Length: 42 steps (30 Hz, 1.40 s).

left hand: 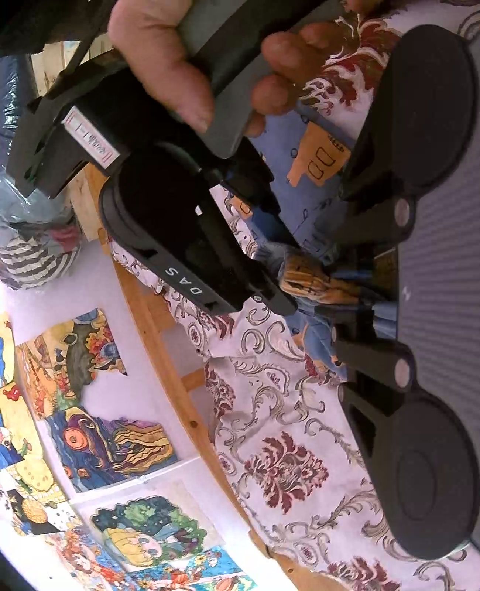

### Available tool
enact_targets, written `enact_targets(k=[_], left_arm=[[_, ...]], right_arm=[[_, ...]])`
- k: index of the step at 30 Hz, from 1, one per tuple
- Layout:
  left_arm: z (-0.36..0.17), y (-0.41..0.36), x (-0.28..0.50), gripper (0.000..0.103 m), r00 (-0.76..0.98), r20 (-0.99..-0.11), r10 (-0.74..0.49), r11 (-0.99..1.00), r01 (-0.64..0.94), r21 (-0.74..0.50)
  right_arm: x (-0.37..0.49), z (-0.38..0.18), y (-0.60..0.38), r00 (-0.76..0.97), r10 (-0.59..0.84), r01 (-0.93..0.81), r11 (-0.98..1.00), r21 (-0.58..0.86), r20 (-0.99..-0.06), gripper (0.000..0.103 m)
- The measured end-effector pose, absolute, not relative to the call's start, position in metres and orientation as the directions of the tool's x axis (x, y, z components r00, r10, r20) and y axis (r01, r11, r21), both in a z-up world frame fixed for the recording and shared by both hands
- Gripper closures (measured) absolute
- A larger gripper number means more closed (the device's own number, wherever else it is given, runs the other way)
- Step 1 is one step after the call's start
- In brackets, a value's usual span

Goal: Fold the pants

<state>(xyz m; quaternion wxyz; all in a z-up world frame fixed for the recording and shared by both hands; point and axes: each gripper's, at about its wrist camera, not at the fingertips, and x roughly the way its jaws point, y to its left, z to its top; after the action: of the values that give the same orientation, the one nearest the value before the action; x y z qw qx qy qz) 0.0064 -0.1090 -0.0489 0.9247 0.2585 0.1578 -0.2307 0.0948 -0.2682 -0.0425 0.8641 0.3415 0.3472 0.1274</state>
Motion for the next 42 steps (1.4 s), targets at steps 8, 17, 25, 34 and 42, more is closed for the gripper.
enact_targets(k=[8,17,25,34,42], left_arm=[[-0.022,-0.126,0.003,0.089,0.882,-0.377,-0.283,0.785,0.439,0.436],[-0.005,-0.186,0.004,0.087,0.867,-0.406,-0.290,0.791,0.456,0.408],[-0.012,-0.231,0.007,0.086,0.837,-0.462,-0.292,0.782,0.487,0.389],[-0.030,-0.248,0.022,0.080,0.741,-0.567,-0.359,0.773,0.577,0.264],[-0.047,-0.239,0.035,0.059,0.649,-0.635,-0.419,0.759,0.634,0.147]], right_arm=[[0.100,-0.006,-0.275,0.730,0.509,-0.123,0.754,0.646,-0.456,0.064],[0.090,0.006,-0.330,0.760,0.472,-0.145,0.793,0.591,-0.447,0.064],[0.084,-0.008,-0.370,0.769,0.430,-0.096,0.809,0.580,-0.473,0.064],[0.080,-0.025,-0.390,0.750,0.348,-0.009,0.855,0.518,-0.562,0.064],[0.082,-0.038,-0.386,0.710,0.276,0.042,0.902,0.430,-0.648,0.060]])
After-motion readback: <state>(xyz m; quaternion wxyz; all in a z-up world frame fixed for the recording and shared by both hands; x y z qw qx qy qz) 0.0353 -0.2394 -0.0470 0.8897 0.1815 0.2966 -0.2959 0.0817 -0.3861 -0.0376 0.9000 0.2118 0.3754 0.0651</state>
